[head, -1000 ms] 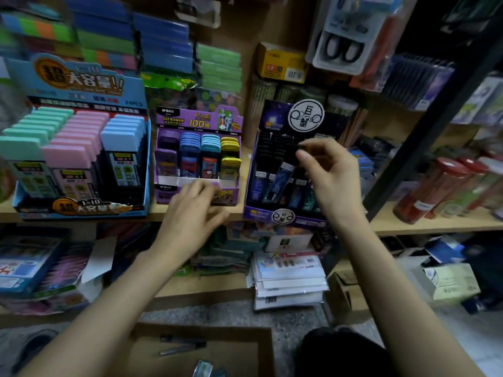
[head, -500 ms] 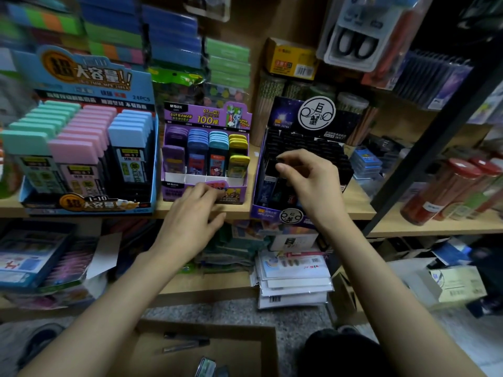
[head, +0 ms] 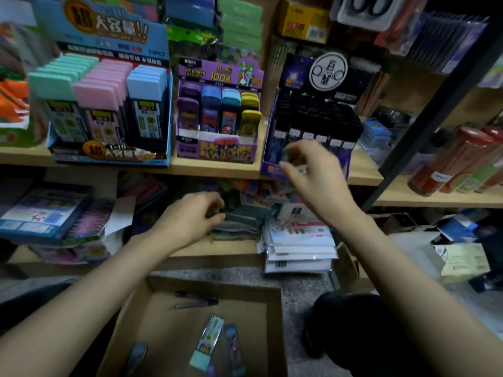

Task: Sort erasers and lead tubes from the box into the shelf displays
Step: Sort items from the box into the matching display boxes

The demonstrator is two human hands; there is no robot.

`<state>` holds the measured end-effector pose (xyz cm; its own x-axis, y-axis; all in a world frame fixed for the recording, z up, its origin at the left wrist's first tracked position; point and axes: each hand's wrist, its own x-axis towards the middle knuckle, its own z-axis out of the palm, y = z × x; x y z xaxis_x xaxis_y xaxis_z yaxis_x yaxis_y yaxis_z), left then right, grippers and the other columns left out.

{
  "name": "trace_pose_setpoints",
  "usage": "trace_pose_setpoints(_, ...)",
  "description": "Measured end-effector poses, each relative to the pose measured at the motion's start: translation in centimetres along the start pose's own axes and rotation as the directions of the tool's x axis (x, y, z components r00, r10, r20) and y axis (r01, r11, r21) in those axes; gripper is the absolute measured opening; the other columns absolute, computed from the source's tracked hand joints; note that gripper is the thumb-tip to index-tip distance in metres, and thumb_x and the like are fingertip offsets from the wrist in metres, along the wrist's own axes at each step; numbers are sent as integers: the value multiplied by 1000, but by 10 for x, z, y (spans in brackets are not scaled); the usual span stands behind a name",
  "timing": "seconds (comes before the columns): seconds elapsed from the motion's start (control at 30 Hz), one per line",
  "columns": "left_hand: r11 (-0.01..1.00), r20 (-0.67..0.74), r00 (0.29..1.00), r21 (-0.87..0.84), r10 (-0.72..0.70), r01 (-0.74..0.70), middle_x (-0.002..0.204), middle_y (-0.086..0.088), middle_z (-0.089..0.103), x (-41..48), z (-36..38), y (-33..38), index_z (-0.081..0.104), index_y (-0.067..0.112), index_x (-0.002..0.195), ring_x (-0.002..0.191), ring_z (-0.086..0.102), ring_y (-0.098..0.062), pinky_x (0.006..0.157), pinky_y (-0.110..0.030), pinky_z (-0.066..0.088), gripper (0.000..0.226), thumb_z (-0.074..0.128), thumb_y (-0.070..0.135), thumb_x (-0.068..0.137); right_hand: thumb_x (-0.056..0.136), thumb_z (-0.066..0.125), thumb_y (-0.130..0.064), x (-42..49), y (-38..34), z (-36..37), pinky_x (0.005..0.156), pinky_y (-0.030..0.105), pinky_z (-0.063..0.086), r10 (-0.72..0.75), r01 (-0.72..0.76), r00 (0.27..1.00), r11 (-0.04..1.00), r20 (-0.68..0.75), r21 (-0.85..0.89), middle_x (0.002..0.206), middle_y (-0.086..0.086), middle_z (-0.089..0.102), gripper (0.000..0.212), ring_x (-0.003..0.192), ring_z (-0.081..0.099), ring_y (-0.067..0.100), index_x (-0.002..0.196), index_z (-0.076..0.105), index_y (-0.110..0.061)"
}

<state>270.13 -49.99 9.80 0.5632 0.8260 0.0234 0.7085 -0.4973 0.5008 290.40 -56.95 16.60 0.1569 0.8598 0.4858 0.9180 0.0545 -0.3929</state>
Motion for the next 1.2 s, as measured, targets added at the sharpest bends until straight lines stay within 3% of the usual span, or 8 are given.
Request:
trace_pose_setpoints(0.13,989,192,972,-37,-136,145,93,1,65,-33,45,-43,62,19,100,89,62,-17,79,-36,52,15,60,29,90,89,61,-25,-63,10,42,76,32,45,36,-32,926,999,376,-16,101,8,66,20,94,60,24,104,61,-11)
trace_pose_setpoints(0.23,934,228,928,-137,-294,330,99,-12,67,-68,105,-82,64,5,99,95,62,-26,77,-29,45,15,63,15,87,90,58,-26,-123,28,90,77,32,45,169,-158,770,985,616,-72,101,10,66,20,96,60,26,102,59,-10)
trace_pose_setpoints(0.37,773,357,794,-240,-493,588,100,-29,64,-129,185,-122,58,1,84,99,60,-39,84,-35,44,6,63,-2,84,90,57,-23,-198,51,151,80,31,45,348,-392,563,911,750,-129,102,11,67,17,99,61,27,98,62,-10)
trace_pose_setpoints(0.47,704,394,710,-189,-584,684,106,-25,64,-166,224,-138,60,-1,96,103,61,-35,87,-38,45,20,69,11,83,91,56,-21,-244,57,189,76,30,43,468,-567,441,807,766,-166,103,14,68,18,100,62,30,96,64,-5)
trace_pose_setpoints(0.6,655,318,622,-4,-716,756,130,-18,43,-186,239,-153,47,7,126,116,48,-33,95,-33,38,54,69,30,82,88,65,-26,-286,56,231,60,21,43,590,-786,370,610,717,-97,93,13,71,21,88,66,24,68,56,-26)
trace_pose_setpoints(0.8,535,333,514,-34,-791,844,143,-22,31,-193,256,-177,32,6,143,127,39,-38,106,-39,33,67,63,27,88,88,62,-27,-300,53,278,83,38,45,708,-811,324,550,628,-201,113,19,57,33,103,56,33,108,54,-2)
trace_pose_setpoints(1.03,644,228,632,-24,-741,764,124,-17,50,-185,274,-176,51,8,124,113,48,-32,97,-38,39,46,66,27,85,89,59,-20,-297,60,302,93,40,42,744,-786,324,555,585,-271,127,18,45,32,117,46,34,114,48,-3)
trace_pose_setpoints(1.2,588,217,565,57,-796,807,125,-16,49,-170,281,-175,48,10,125,115,47,-33,94,-41,41,54,71,27,79,86,59,-9,-297,69,300,83,36,46,804,-876,270,433,530,-210,113,19,57,29,105,57,35,110,44,-2)
